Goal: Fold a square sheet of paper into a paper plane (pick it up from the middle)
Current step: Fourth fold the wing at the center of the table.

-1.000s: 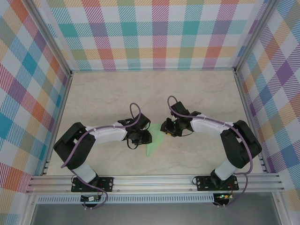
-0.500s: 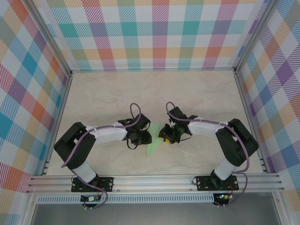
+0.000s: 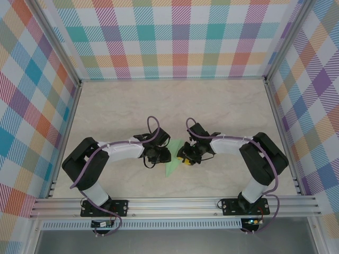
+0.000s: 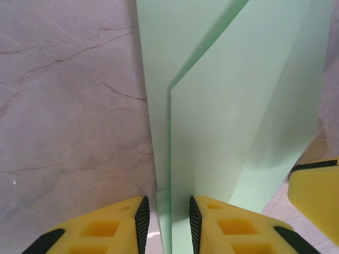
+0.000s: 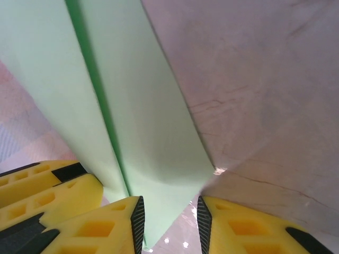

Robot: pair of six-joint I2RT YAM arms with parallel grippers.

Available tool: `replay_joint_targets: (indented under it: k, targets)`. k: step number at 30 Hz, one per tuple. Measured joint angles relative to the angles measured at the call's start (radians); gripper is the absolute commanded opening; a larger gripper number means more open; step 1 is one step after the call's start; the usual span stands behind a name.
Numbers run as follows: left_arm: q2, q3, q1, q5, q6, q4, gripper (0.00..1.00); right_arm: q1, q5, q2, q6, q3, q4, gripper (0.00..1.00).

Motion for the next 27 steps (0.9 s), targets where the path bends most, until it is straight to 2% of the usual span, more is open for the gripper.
replay_joint_targets:
  k: [8,12,27]
  targets:
    - [0.005,0.004,0.001,0.0,0.004,-0.008,0.26,-0.003,-0.015,0.01,0.034,0.0,0.022,0.34]
    - [0.005,0.003,0.005,0.003,0.003,-0.008,0.26,0.0,-0.015,0.027,0.044,-0.003,0.105,0.35]
    - [-0.033,-0.086,0.077,0.122,-0.054,0.111,0.26,-0.004,0.017,0.031,-0.003,0.008,0.151,0.47]
